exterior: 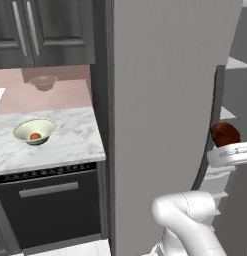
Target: Take the tangerine, steak, and orange from the freezer and place them in the bowl on the counter.
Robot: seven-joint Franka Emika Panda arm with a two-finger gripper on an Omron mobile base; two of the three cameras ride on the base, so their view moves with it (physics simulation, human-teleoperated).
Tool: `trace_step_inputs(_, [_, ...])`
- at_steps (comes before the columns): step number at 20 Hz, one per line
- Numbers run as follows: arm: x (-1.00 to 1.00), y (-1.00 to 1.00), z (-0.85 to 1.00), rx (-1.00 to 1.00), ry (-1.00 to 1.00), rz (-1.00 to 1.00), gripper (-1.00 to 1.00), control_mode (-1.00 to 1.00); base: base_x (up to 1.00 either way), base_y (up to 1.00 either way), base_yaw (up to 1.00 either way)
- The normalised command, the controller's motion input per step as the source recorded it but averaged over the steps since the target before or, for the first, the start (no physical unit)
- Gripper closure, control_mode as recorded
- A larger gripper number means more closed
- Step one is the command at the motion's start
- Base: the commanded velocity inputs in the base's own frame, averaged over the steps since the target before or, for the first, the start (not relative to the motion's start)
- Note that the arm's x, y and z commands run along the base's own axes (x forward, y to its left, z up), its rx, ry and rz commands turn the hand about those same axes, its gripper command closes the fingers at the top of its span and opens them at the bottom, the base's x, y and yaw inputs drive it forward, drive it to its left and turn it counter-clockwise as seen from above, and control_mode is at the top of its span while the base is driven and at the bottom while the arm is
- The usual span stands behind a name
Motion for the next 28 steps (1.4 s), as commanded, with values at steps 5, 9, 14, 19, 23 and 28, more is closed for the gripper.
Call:
trace_step_inputs(5, [0.0, 0.0, 0.0, 0.0, 0.0, 0.0, 1.0, 1.0, -0.06, 1.0, 0.01])
trace_step_inputs(9, [0.0, 0.0, 0.0, 0.0, 0.0, 0.0, 1.0, 1.0, 0.0, 1.0, 0.01])
trace_step_inputs(14, [0.0, 0.0, 0.0, 0.0, 0.0, 0.0, 1.0, 1.0, 0.0, 1.0, 0.0])
trace_step_inputs(19, [0.0, 0.0, 0.0, 0.0, 0.0, 0.0, 1.0, 1.0, 0.23, 0.66, 0.0])
trace_step_inputs(23, [0.0, 0.0, 0.0, 0.0, 0.0, 0.0, 1.0, 1.0, 0.64, 0.29, 0.0])
trace_step_inputs(28, [0.0, 0.0, 0.0, 0.0, 0.0, 0.0, 1.0, 1.0, 0.57, 0.43, 0.0])
